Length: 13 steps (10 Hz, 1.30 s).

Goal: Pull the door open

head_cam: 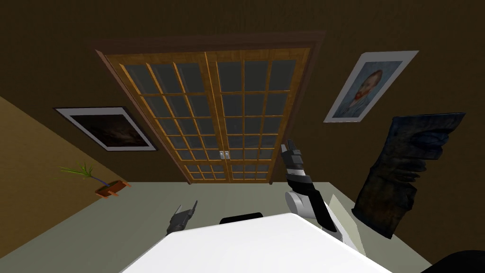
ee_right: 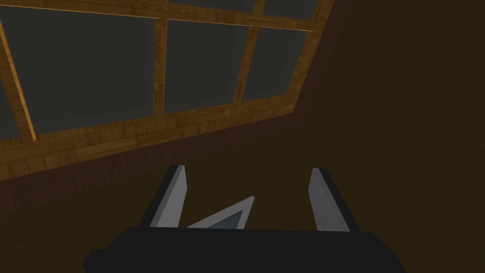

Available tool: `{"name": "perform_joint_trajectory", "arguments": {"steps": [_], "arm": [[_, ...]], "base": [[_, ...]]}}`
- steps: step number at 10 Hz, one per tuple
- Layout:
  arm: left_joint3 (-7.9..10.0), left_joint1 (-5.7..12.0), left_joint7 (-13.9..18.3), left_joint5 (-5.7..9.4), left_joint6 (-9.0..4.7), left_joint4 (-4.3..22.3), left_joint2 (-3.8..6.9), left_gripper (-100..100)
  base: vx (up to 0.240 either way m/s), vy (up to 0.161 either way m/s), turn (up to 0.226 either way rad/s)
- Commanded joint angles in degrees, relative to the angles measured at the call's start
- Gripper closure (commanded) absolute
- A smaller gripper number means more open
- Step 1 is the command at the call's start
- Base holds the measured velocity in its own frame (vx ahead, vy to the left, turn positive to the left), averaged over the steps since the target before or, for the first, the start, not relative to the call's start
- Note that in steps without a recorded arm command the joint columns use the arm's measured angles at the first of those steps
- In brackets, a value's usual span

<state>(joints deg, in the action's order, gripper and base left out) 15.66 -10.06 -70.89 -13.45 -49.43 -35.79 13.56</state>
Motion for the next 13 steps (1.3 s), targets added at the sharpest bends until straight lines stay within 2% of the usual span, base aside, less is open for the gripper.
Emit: {"name": "perform_joint_trajectory", "arguments": {"steps": [1,4,5,7,9,10,11,13], "arm": [[0.35,0.17,-0.61,0.2,-0.74,1.64,0.07,-100],[1.74,-0.18,-3.27,1.07,0.58,4.27,-0.68,-100],[2.11,0.27,-4.33,1.35,1.04,5.07,-1.23,-100],[2.39,2.22,-6.14,1.74,1.7,5.97,-2.69,-100],[2.39,2.22,-6.14,1.74,1.7,5.97,-2.69,-100],[2.27,3.94,-6.98,1.85,1.91,6.04,-3.71,-100],[2.2,4.42,-7.15,1.86,1.93,5.99,-3.98,-100],[1.87,6.51,-7.77,1.86,1.99,5.71,-5.08,-100]], "base": [[-0.054,0.033,0.003],[-0.094,0.035,0.041],[-0.06,0.063,0.007],[0.056,0.061,-0.055],[0.086,0.034,-0.007],[0.118,0.045,-0.054],[0.171,0.051,-0.097],[0.191,0.037,-0.072]]}}
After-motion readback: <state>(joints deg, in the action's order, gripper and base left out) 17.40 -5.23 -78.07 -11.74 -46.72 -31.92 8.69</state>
